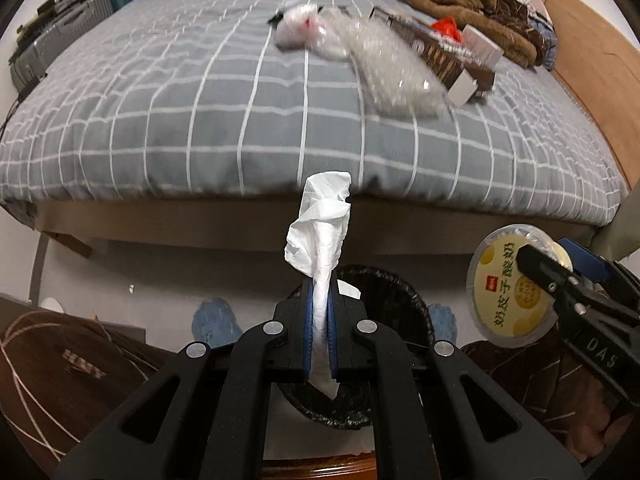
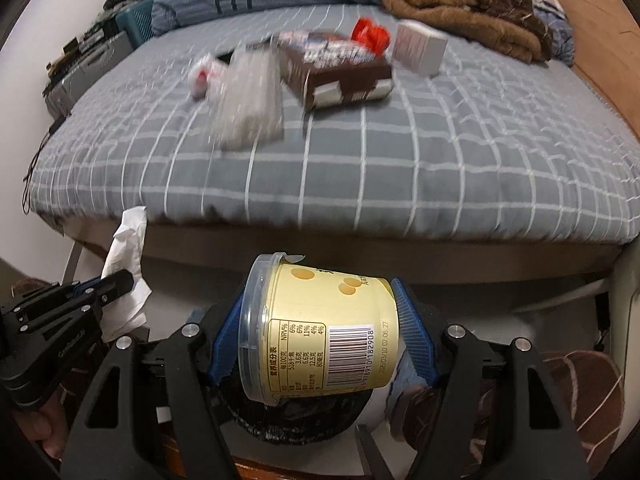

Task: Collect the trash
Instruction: 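Open the right tool to drop the yogurt tub into the black bin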

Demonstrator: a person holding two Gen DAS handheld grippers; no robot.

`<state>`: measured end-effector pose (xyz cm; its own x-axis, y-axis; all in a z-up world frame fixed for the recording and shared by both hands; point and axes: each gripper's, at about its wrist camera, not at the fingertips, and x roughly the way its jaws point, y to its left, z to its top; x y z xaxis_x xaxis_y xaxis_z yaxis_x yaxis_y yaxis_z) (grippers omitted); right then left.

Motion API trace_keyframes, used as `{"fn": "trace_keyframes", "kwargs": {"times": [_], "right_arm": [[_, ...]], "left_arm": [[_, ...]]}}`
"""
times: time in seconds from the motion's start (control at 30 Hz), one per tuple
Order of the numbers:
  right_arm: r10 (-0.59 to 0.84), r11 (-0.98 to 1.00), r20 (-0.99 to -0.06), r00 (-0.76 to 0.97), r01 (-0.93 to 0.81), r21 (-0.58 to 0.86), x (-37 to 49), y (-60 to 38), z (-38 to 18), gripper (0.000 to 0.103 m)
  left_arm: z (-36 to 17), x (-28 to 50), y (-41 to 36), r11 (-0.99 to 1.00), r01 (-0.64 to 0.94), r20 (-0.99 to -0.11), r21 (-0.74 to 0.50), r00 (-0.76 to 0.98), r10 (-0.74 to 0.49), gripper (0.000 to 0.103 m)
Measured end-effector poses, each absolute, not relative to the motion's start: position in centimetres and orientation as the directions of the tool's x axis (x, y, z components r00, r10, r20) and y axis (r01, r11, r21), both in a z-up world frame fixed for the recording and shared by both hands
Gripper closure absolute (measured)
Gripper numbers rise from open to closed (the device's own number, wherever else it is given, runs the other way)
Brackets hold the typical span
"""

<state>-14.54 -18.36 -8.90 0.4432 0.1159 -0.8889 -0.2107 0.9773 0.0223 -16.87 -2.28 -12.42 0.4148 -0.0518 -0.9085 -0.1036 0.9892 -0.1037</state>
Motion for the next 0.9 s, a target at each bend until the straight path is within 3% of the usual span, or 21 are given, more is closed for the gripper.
{"fn": "trace_keyframes", "kwargs": {"times": [0.9], "right_arm": [[0.09, 0.974, -0.981, 0.17, -0.222, 0.051, -14.0, -15.5, -21.9, 0.037]], "left_arm": [[-22.8, -16.8, -1.0, 0.988, -0.134, -0.976, -0.072, 0.214, -0.042, 0.098]]}}
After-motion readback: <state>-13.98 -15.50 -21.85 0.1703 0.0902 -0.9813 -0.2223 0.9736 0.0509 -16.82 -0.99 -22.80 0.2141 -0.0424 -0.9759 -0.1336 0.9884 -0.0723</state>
